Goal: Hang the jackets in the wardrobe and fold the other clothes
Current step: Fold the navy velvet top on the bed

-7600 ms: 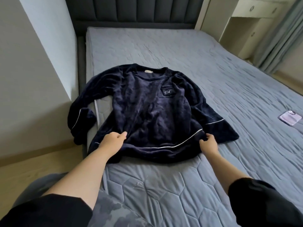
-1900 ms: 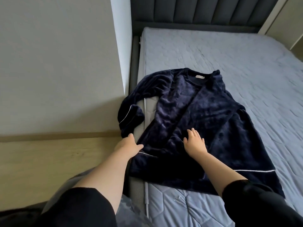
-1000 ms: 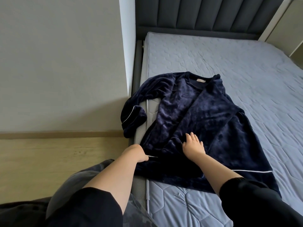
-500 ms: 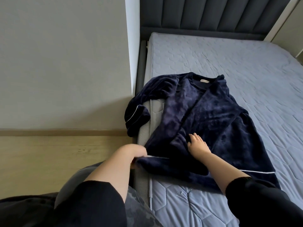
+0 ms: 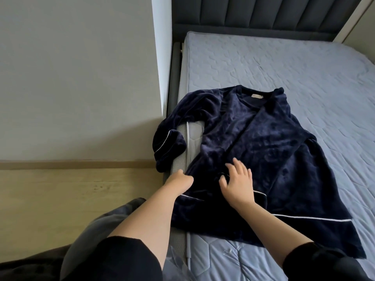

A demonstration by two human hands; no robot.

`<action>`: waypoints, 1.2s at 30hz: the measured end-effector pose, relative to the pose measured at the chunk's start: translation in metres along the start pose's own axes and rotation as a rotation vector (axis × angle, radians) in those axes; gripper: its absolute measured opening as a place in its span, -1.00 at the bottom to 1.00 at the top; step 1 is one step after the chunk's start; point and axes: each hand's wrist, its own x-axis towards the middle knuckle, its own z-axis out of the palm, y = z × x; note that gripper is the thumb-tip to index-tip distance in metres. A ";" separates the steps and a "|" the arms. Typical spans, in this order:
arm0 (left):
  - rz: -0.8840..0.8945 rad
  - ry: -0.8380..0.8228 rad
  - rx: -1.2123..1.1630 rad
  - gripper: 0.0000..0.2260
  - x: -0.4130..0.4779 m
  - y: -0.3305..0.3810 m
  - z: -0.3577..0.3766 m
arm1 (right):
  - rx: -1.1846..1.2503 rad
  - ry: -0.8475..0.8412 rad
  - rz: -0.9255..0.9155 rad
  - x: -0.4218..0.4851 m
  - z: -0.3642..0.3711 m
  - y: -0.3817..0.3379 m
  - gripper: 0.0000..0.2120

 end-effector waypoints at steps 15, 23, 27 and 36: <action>-0.422 0.131 -1.751 -0.80 0.097 -0.005 -0.056 | -0.193 -0.253 0.151 0.086 0.073 -0.015 -0.35; 0.015 1.087 -1.279 -0.65 0.070 0.028 -0.138 | -0.117 -0.281 0.167 0.095 0.071 -0.013 -0.35; 0.396 0.859 -1.128 -0.75 0.023 0.089 -0.133 | 0.459 -0.293 0.315 0.106 0.038 -0.010 -0.53; 0.218 -0.554 -0.764 -0.63 -0.002 0.073 -0.062 | 1.507 -0.744 0.555 0.086 -0.058 0.045 -0.39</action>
